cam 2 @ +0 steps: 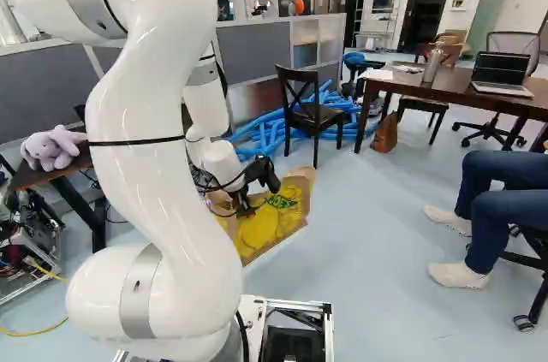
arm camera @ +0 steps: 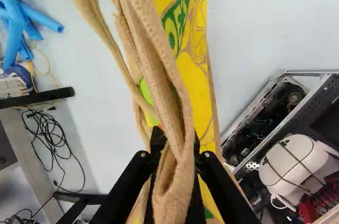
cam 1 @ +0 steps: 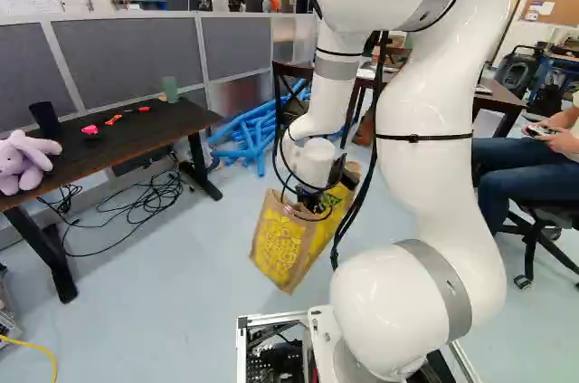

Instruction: Pick up the bag on the ground and place it on the table

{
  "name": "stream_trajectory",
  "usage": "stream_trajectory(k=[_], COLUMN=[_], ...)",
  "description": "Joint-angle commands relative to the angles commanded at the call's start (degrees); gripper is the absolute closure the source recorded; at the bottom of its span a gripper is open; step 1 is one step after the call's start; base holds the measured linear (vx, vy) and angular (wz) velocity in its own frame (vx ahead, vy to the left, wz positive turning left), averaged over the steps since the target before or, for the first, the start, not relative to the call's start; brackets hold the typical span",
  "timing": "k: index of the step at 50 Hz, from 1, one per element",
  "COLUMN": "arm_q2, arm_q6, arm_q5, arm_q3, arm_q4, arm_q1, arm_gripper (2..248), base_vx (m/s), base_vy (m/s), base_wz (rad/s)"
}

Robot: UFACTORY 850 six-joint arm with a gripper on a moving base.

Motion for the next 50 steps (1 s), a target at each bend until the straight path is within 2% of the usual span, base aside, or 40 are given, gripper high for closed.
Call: stream_trajectory(k=[26, 50], arm_q2=[7.18, 13.66], arm_q6=[0.00, 0.00], arm_q5=[-7.90, -13.27], arm_q3=[2.55, 4.00], arm_q4=[-3.80, -7.65], arm_q1=[-0.42, -4.05], arm_gripper=[215, 215], base_vx=[0.000, 0.000], base_vy=[0.000, 0.000], base_wz=[0.000, 0.000])
